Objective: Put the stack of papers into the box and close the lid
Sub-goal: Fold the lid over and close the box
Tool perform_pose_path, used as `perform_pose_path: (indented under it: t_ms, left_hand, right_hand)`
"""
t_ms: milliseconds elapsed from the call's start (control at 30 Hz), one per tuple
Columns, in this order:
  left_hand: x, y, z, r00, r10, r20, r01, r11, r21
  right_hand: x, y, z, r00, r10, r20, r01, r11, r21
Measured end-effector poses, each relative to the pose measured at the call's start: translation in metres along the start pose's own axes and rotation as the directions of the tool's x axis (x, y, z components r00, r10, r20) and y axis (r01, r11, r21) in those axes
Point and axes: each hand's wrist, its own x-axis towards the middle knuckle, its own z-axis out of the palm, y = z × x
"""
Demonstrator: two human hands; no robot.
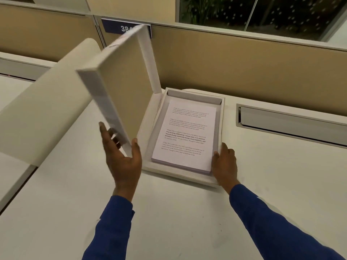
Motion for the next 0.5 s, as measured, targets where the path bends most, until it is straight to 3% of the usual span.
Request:
perform_pose_path:
  t_ms: [133,233,300,367,433,500]
  left_hand:
    - [-0.013,0.007,0.016,0.962,0.216,0.168,-0.242,0.959,0.149]
    - [-0.020,0.003,0.027,0.902,0.322,0.289,-0.376,0.913,0.156]
    - [-0.028,0.000,0.034,0.849,0.383,0.365,-0.465,0.869,0.170]
    - [-0.038,-0.005,0.038,0.785,0.431,0.445,-0.555,0.809,0.195]
    - [-0.044,-0.012,0.038,0.751,0.432,0.500,-0.589,0.780,0.210]
    - [-0.042,-0.018,0.033,0.718,0.434,0.545,-0.620,0.754,0.217]
  right_hand:
    - [0.001,0.003,-0.011,0.997,0.019,0.070,-0.028,0.993,0.117]
    - [0.001,-0.005,-0.026,0.998,0.049,0.046,-0.059,0.965,0.257]
    - [-0.003,-0.015,-0.039,0.995,0.086,0.042,-0.096,0.850,0.518]
    - [-0.006,-0.019,-0.051,0.983,0.142,0.118,-0.181,0.630,0.755]
    - [-0.007,-0.012,-0.059,0.965,0.165,0.204,-0.258,0.467,0.846]
    - [-0.010,-0.007,-0.064,0.944,0.157,0.291,-0.330,0.401,0.854]
